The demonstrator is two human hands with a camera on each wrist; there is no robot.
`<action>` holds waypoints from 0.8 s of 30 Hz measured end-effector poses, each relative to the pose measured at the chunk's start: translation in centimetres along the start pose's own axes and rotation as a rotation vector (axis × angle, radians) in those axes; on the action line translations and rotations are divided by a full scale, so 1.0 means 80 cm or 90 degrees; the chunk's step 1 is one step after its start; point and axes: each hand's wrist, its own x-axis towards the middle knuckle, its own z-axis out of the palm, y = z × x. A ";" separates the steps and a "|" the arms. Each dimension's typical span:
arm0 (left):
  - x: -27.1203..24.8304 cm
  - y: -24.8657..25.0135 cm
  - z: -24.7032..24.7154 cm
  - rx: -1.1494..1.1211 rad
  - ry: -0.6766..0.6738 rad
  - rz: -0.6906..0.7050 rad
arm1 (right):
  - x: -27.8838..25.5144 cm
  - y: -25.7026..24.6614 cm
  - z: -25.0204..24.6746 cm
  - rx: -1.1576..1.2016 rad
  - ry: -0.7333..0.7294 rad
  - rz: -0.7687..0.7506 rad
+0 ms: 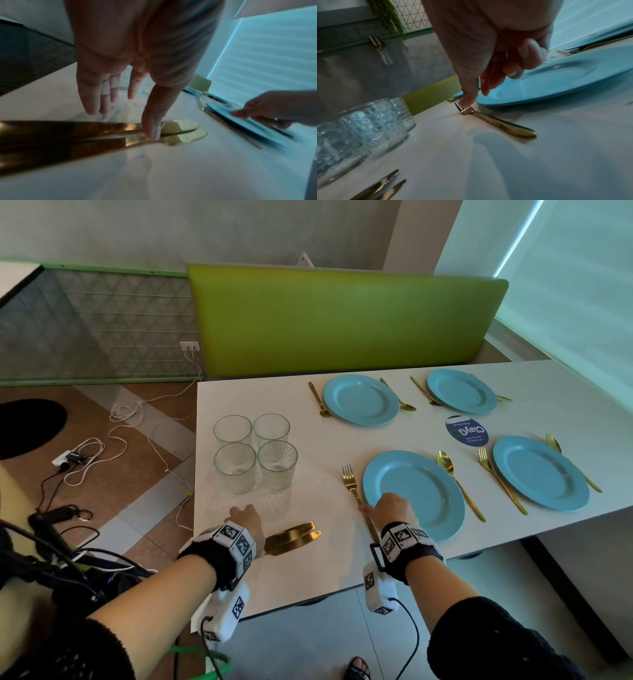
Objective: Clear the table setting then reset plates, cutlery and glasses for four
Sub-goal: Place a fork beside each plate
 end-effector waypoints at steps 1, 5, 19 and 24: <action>-0.002 -0.005 0.006 0.025 0.006 0.011 | -0.004 0.000 0.000 0.001 -0.006 -0.004; -0.004 -0.020 0.027 0.110 0.030 0.093 | -0.019 0.003 0.007 0.008 -0.028 -0.027; 0.001 -0.029 0.038 0.166 0.080 0.195 | -0.055 0.009 0.025 0.045 -0.041 -0.070; 0.001 -0.025 0.043 0.188 0.098 0.207 | -0.057 0.007 0.033 0.072 -0.053 -0.096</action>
